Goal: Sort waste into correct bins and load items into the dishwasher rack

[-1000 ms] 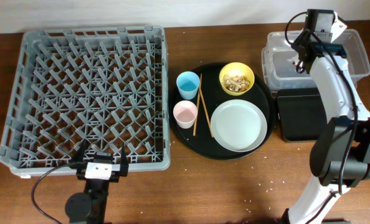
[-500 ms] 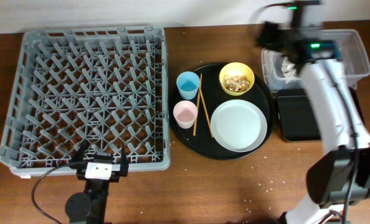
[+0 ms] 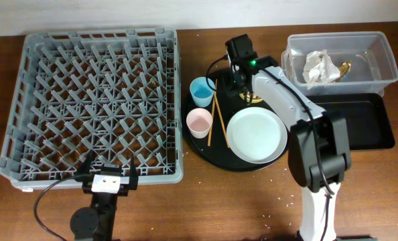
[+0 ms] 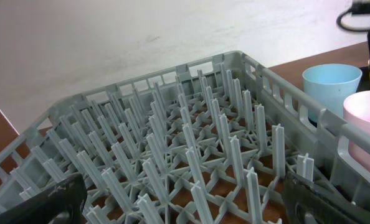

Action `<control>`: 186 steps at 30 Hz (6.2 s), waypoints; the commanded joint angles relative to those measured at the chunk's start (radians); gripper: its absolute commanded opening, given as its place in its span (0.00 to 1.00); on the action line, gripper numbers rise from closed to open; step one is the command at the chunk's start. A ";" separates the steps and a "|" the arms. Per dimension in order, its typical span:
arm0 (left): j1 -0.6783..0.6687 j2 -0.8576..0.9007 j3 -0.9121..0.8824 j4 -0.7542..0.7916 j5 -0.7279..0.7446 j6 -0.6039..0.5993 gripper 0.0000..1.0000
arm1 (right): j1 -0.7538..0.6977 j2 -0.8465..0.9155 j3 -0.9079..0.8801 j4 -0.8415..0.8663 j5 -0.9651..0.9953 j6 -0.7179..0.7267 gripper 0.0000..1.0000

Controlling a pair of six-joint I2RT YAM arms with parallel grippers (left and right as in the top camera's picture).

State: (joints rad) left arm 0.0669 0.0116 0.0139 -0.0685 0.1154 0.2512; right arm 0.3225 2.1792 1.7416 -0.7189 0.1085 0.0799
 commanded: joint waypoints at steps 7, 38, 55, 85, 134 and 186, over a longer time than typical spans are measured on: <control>0.005 -0.005 -0.005 -0.002 0.000 0.012 0.99 | -0.001 0.060 0.001 0.027 0.016 0.006 0.04; 0.005 -0.005 -0.005 -0.002 0.000 0.012 0.99 | -0.846 -0.541 -0.554 -0.048 -1.065 -0.099 0.04; 0.005 -0.005 -0.005 -0.002 0.000 0.012 0.99 | -1.192 -0.536 -0.731 0.342 -1.661 -0.131 0.04; 0.005 -0.005 -0.005 -0.002 0.000 0.012 0.99 | -1.187 -0.541 -0.728 0.590 -1.620 0.482 0.04; 0.005 -0.005 -0.005 -0.002 0.000 0.012 0.99 | 0.016 -0.340 -0.249 -0.073 -0.455 0.314 0.90; 0.016 1.505 1.112 -0.414 1.350 -0.827 0.99 | -0.014 -0.549 -0.333 0.299 -1.074 0.296 0.04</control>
State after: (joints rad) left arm 0.0753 1.5204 1.1130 -0.4831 1.3354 -0.5690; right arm 0.3080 1.6371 1.3911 -0.4648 -0.9047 0.3405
